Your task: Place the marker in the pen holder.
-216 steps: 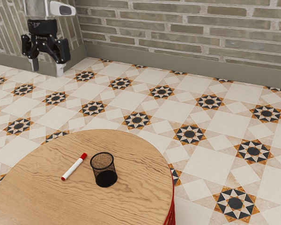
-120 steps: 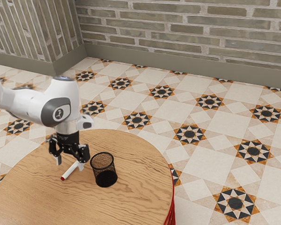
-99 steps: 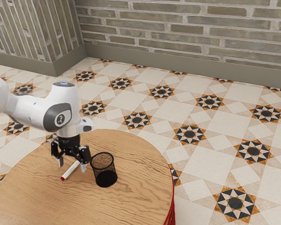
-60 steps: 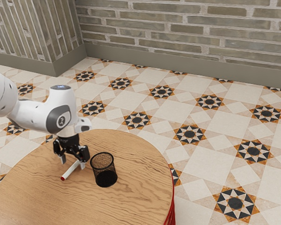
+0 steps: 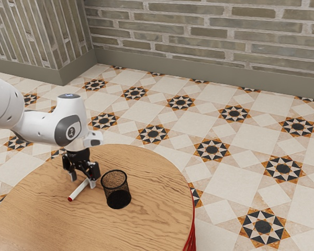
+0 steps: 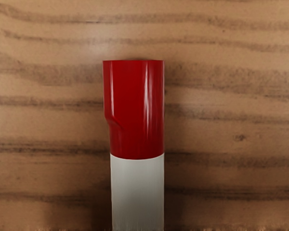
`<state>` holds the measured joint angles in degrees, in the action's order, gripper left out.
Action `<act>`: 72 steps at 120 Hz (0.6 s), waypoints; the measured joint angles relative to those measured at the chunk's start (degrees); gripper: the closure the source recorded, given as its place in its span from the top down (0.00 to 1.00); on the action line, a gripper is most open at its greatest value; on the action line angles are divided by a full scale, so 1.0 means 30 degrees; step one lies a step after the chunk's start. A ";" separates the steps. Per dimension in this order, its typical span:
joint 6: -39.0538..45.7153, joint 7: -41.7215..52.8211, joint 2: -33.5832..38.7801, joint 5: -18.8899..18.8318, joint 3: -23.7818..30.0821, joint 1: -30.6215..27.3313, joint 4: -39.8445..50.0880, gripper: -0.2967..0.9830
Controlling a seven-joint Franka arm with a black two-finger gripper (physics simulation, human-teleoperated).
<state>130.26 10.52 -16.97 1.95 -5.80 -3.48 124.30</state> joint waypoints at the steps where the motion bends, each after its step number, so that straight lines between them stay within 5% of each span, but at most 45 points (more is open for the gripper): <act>1: -0.0010 0.0030 -0.0001 0.0002 0.0000 0.0003 -0.0004 0.72; 39: -0.0200 0.0904 0.0044 0.0084 -0.0007 0.0017 -0.0064 0.31; 72: -0.0155 0.1130 0.0173 -0.0108 -0.0027 -0.0007 0.0007 0.18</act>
<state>129.79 13.91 -16.45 1.63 -5.88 -3.50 124.32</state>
